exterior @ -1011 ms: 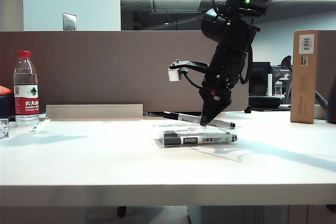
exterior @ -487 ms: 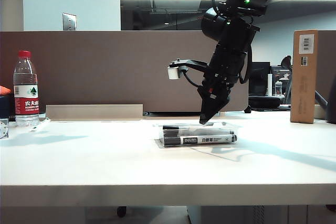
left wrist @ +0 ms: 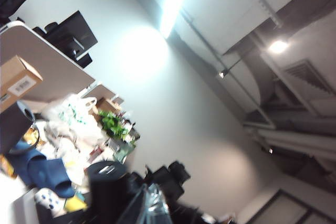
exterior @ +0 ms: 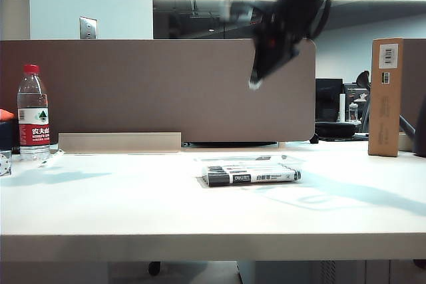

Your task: Pick up the markers scattered on the table and put them into the packaging box, making sure the markers fit the shape of the box's grooves.

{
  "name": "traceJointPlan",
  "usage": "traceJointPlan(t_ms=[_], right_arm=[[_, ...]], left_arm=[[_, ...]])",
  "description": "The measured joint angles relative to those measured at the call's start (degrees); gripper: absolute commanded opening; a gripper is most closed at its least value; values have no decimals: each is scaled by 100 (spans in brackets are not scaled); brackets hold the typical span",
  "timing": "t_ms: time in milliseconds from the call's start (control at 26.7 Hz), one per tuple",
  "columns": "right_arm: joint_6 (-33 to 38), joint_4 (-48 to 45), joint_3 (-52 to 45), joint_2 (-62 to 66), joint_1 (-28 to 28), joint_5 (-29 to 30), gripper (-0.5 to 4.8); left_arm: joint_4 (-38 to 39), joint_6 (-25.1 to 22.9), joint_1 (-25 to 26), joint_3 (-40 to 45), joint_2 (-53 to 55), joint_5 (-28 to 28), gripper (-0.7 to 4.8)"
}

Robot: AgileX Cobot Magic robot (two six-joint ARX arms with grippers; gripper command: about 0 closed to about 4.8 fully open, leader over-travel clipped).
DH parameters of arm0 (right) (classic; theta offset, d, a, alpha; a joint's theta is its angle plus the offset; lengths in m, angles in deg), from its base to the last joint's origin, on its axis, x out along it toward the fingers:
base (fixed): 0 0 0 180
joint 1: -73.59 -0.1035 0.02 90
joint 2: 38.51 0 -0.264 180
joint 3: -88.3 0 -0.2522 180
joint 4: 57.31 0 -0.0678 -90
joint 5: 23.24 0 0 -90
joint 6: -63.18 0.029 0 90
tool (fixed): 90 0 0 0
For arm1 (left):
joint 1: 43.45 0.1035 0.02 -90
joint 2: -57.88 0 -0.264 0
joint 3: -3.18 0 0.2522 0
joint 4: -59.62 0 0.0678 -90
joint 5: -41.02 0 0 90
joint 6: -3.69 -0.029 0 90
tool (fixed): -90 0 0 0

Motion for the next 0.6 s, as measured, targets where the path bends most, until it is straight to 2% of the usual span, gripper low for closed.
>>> traceJointPlan(t_ms=[150,262,337,374,487,524,599], right_arm=[[1025,590,-2,-540,114,1021,-5],[1432,767,-142,-1038,127,1086,-5],[1670,785,-264,-1375,90,763,-5],[2028,739,-407,-1665,66,365,-5],[2778,763,-820,-2227,63,-258,-5],[3211,715,-1150,-2555,42,-544,-5],[3788,579,-2103,-3134,-442,-1198,-5]], left_arm=[[2,-4,2,155,-98,673,-3],[2,-162,-11,634,-450,1047,-3],[2,-417,-4,1093,-813,1224,-3],[0,-621,-7,1519,-1147,1342,-4],[-7,-855,4,2214,-1510,1532,-3],[-7,-962,4,2699,-1666,1541,-3],[-4,-1281,-225,3954,-2271,1113,-3]])
